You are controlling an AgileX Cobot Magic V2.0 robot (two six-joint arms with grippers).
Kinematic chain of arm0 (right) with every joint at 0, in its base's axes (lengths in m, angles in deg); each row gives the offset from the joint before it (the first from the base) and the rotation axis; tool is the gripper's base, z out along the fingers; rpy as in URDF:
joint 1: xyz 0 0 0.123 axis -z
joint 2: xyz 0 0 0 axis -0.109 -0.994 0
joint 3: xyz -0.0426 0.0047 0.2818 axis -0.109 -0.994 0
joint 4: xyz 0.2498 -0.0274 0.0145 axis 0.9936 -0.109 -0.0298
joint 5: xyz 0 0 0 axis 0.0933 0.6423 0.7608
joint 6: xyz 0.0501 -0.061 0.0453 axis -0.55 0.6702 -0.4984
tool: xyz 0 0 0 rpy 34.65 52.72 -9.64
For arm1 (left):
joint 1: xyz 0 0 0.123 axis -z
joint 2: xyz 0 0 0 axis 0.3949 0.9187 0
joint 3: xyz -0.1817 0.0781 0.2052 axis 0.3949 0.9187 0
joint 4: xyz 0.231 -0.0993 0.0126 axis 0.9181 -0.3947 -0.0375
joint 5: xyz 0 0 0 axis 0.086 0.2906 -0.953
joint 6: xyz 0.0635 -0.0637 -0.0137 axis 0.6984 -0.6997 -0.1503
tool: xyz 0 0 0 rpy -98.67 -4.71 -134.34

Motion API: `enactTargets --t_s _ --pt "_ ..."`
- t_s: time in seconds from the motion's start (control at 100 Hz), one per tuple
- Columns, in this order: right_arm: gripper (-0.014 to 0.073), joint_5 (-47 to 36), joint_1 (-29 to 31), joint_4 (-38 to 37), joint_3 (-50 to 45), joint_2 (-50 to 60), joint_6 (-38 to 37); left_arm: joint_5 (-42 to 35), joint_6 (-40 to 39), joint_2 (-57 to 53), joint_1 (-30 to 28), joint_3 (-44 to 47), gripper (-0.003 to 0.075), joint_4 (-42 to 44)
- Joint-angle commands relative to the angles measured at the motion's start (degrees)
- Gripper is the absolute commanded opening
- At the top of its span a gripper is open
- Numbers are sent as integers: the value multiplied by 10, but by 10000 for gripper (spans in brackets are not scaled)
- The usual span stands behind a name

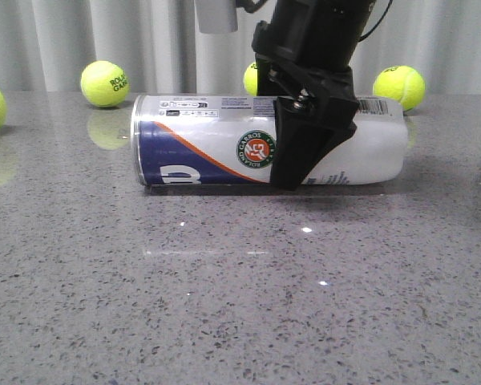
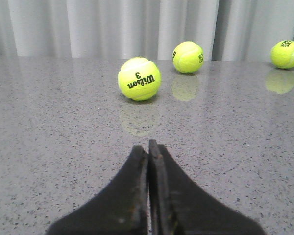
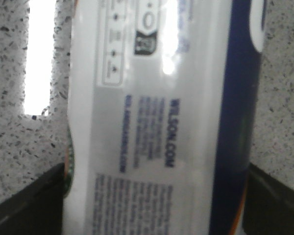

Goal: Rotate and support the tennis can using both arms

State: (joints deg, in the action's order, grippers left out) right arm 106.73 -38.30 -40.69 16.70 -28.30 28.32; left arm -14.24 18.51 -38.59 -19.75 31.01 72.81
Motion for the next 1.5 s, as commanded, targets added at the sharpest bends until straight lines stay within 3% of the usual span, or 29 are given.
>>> enactTargets --t_s 0.0,0.44,0.51,0.63,0.75,1.02,1.12,1.26,1.49 --pt "647 -11 1 -5 17 35 5 -47 -3 -22 -1 27 -21 -3" --pt "623 14 1 -6 18 157 -17 -47 -3 -22 -1 27 -21 -3" --pt "514 29 3 -6 18 180 -57 -47 -3 -22 -1 27 -21 -3" --pt "181 58 5 -6 18 211 -142 -47 -3 -22 -1 27 -21 -3" --pt "-74 95 5 -7 18 232 -189 -47 -3 -22 -1 27 -21 -3" --pt "-57 194 43 -7 16 269 -499 -47 -3 -22 -1 27 -21 -3" --pt "-57 192 68 -7 -2 294 -620 -47 -3 -22 -1 27 -21 -3" --pt "-57 131 74 -8 -65 356 -672 -47 -3 -22 -1 27 -21 -3" --pt "-57 -17 74 -8 -229 504 -675 -47 -2 -22 -1 27 -21 14"
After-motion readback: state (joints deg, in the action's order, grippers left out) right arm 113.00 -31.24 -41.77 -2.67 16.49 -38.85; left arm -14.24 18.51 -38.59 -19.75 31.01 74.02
